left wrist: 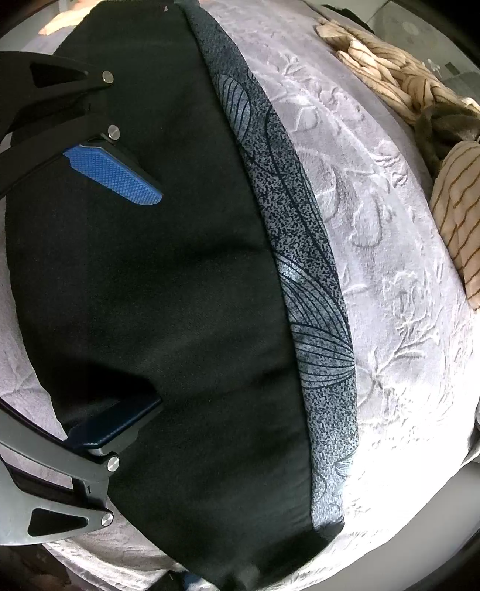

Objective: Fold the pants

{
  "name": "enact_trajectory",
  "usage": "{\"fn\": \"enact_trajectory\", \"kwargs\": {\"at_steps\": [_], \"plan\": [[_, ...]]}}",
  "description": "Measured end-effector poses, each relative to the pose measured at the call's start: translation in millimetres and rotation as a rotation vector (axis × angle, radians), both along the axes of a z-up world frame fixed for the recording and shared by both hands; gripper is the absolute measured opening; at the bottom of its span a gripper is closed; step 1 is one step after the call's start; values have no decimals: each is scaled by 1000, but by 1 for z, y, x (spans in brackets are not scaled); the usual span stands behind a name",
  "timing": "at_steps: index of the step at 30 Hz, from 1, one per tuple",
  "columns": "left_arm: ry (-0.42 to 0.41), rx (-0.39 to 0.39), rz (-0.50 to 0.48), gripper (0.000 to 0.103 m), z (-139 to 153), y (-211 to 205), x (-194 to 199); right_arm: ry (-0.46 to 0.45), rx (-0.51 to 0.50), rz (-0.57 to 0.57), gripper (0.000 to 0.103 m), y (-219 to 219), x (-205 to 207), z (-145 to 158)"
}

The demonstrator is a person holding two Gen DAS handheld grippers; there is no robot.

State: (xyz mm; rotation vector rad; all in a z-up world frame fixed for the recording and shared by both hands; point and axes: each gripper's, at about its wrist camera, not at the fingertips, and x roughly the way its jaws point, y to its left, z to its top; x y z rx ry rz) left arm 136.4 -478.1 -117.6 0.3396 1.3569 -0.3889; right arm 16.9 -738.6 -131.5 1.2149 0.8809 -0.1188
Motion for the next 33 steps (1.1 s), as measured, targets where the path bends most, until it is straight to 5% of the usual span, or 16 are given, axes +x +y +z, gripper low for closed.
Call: {"fn": "enact_trajectory", "kwargs": {"at_steps": [2, 4, 5, 6, 7, 10, 13, 15, 19, 26, 33], "plan": [[-7, 3, -6, 101, 2, -2, 0, 55, 35, -17, 51, -1, 1, -19], [-13, -15, -8, 69, 11, -3, 1, 37, 65, -62, 48, -3, 2, -31], [-16, -24, -8, 63, 18, -4, 3, 30, 72, -69, 42, -4, 5, -32], [-30, -31, -4, 59, 24, -4, 6, 24, 82, -71, 26, -4, 6, -32], [-54, -48, 6, 59, 32, -3, 11, 15, 93, -67, 18, -3, 9, -31], [-132, -81, 64, 59, 48, 1, 33, -23, 86, -49, 16, -3, 10, -20], [-121, -64, 124, 59, 33, -1, 58, -54, 71, -32, 15, -1, 11, -9], [-47, -11, 106, 60, 3, -10, 65, -62, 59, -24, 15, -2, 11, -5], [-188, 103, -43, 61, -9, -32, 50, -54, 46, -13, 15, -2, 16, -5], [-58, -68, 74, 61, 23, 12, 43, -73, 6, -1, 16, 3, 20, 19], [-12, -102, -29, 70, 12, 21, -6, -128, -115, 68, 16, 30, 30, 69]]}}
